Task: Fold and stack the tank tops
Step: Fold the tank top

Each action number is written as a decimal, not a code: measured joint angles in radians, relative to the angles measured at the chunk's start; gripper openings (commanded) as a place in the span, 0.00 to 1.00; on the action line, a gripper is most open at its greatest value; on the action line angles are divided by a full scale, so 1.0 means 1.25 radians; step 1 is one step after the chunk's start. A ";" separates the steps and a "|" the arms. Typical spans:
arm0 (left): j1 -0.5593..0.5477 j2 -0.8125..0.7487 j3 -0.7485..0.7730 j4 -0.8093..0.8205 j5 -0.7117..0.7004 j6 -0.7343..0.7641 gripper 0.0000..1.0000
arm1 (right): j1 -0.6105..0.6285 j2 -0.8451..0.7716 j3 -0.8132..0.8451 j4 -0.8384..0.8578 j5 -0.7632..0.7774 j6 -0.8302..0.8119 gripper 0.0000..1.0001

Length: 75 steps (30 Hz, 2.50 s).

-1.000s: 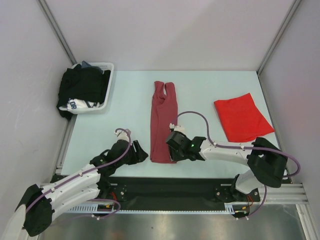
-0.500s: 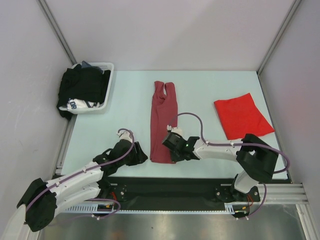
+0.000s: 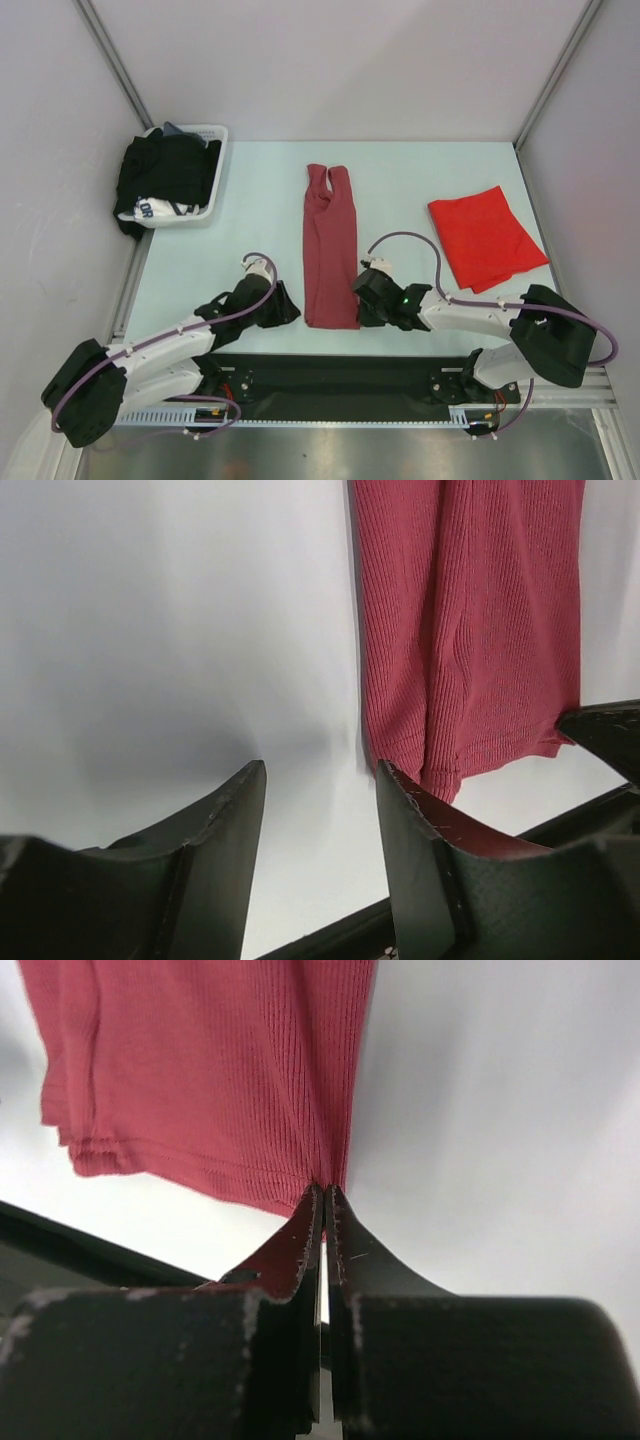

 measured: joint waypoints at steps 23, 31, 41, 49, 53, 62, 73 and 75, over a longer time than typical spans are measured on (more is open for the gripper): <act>-0.053 0.071 0.025 0.057 0.020 -0.021 0.55 | -0.005 0.010 -0.031 0.046 -0.036 0.014 0.01; -0.083 0.128 0.031 0.098 0.023 -0.044 0.27 | -0.005 0.010 -0.031 0.046 -0.036 0.014 0.01; -0.100 0.135 0.020 0.125 0.019 -0.068 0.00 | -0.005 0.010 -0.031 0.045 -0.036 0.014 0.01; -0.102 0.092 -0.008 0.117 0.004 -0.069 0.00 | -0.005 0.001 -0.049 0.060 -0.042 0.015 0.07; -0.102 0.094 -0.025 0.142 0.011 -0.074 0.00 | 0.001 -0.002 -0.050 0.069 -0.047 0.027 0.45; -0.102 0.077 -0.042 0.154 0.017 -0.077 0.00 | 0.010 -0.035 -0.069 0.062 -0.057 0.029 0.52; -0.102 0.057 -0.044 0.130 0.018 -0.077 0.00 | 0.012 -0.072 -0.093 0.052 -0.072 0.031 0.48; -0.102 0.057 -0.044 0.130 0.018 -0.077 0.00 | 0.011 -0.073 -0.096 0.046 -0.075 0.031 0.47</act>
